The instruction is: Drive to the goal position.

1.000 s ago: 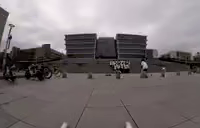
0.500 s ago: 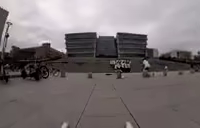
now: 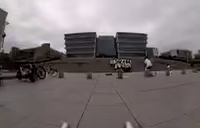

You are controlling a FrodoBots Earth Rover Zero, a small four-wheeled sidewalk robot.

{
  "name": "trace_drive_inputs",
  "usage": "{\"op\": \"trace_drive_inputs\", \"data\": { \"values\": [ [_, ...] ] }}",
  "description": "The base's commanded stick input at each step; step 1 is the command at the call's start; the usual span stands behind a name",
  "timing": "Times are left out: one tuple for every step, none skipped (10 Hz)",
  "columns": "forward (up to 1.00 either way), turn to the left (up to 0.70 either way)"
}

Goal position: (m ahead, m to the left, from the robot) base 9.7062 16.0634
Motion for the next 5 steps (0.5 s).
{"op": "trace_drive_inputs", "data": {
  "values": [
    [0.7, 0.0],
    [0.7, 0.0],
    [0.7, 0.0],
    [0.7, 0.0],
    [0.7, 0.0]
  ]
}}
